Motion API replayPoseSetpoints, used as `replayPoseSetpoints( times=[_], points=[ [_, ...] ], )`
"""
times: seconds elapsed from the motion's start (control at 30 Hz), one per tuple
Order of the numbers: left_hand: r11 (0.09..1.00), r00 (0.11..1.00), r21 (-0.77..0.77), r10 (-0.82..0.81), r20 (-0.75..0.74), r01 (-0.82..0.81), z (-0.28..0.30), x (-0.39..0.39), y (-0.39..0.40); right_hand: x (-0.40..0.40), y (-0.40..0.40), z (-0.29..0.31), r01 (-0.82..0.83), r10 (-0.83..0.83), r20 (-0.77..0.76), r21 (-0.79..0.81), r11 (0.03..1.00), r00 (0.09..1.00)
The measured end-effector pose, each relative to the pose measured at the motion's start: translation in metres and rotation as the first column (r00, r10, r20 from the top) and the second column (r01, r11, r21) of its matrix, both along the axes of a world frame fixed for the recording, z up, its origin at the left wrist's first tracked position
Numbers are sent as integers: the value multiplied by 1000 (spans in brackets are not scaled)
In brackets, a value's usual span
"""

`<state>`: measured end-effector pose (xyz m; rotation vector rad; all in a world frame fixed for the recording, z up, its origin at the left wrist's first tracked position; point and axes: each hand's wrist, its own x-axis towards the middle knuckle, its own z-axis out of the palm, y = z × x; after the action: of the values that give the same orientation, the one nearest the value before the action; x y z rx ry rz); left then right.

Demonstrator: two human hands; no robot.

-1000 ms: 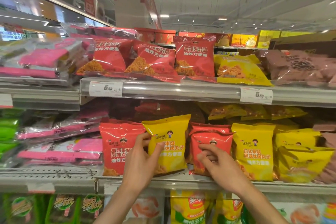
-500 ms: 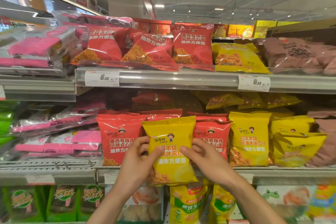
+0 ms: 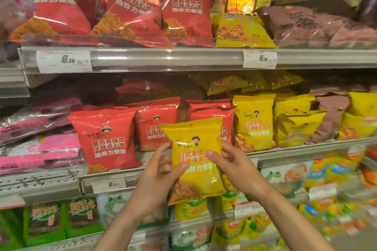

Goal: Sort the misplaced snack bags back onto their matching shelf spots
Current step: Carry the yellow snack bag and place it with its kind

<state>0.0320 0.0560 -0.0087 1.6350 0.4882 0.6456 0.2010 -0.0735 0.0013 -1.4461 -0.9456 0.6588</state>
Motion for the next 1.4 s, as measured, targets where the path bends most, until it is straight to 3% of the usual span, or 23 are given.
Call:
replayPoseSetpoints(
  times=[0.3,0.5,0.73,1.0,1.4],
  points=[
    [999,999,-33,-28,47,30,-22,42,-21,21,-42,-11,92,-89,47,-73,993,995],
    [999,1000,-41,-4,28,5,-25,75,-57,51,-78,-14,113,-113,-10,-29,993,994],
    [1000,1000,-28,6,11,-6,-10,139,-132,116,-148,-8,103,-101,-80,24,994,992],
    [999,999,15,-36,-33,36,8,222,-238,205,-245,-4,108,-108,-51,-5,994,993],
    [997,997,-41,-71,33,72,23,299,-265,266,-287,22,154,-154,1,23,988,988]
  ],
)
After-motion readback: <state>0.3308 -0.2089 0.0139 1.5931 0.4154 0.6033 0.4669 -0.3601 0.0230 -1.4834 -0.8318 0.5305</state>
